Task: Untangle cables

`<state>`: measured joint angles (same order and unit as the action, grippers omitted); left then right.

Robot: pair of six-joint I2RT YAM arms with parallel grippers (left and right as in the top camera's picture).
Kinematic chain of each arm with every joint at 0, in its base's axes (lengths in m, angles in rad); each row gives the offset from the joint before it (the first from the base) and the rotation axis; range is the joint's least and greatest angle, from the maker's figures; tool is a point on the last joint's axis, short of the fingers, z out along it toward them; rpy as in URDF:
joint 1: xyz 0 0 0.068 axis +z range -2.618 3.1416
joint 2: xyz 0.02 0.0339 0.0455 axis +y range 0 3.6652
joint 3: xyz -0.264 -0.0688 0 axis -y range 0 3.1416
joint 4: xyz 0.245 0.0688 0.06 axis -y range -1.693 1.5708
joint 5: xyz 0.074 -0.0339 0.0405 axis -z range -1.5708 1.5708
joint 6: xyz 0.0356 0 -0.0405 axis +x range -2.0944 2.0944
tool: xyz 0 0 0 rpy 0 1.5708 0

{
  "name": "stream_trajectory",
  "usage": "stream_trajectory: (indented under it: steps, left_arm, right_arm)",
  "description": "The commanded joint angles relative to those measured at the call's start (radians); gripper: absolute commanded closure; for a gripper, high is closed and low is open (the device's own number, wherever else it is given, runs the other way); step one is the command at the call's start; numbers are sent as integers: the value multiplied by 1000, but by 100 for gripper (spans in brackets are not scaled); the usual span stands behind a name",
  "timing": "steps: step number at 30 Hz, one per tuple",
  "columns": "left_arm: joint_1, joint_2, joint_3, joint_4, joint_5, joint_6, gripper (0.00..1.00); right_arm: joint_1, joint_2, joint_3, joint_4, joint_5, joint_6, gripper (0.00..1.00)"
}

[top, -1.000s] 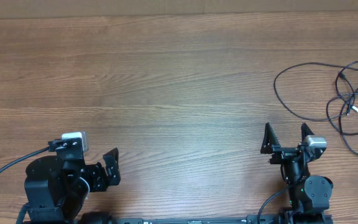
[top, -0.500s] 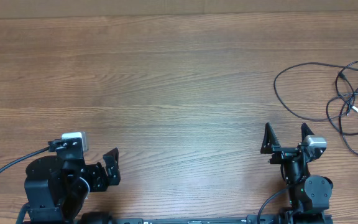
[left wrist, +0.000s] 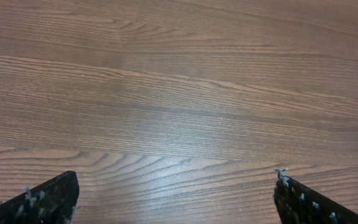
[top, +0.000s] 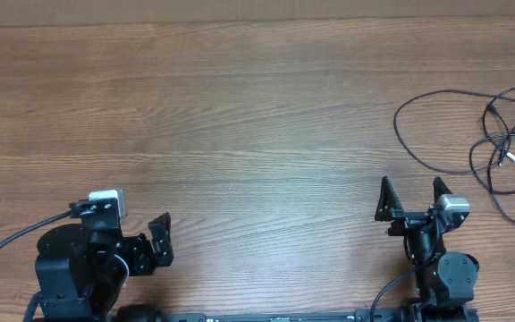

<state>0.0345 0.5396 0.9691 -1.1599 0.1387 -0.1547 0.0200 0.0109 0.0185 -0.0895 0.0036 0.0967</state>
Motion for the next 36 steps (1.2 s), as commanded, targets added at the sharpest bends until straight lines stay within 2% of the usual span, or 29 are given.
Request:
stream_trajectory:
  steps: [1, 14, 27, 35, 36]
  left_arm:
    - [4, -3, -3, 0, 8, -10, 0]
    - [4, -21, -37, 24, -5, 24, 0]
    - [-21, -411, -560, 567, 10, 43, 0]
    - [-48, -538, -783, 922, -47, 44, 0]
    - [-48, -536, -819, 1011, -77, 47, 1]
  right_arm:
    - [-5, -8, -10, 5, -5, -8, 0]
    - [-5, -8, -10, 5, -5, -8, 0]
    - [-5, -8, -10, 5, -5, -8, 0]
    - [-5, -8, -10, 5, -5, -8, 0]
    - [-5, -8, -10, 5, -6, -8, 0]
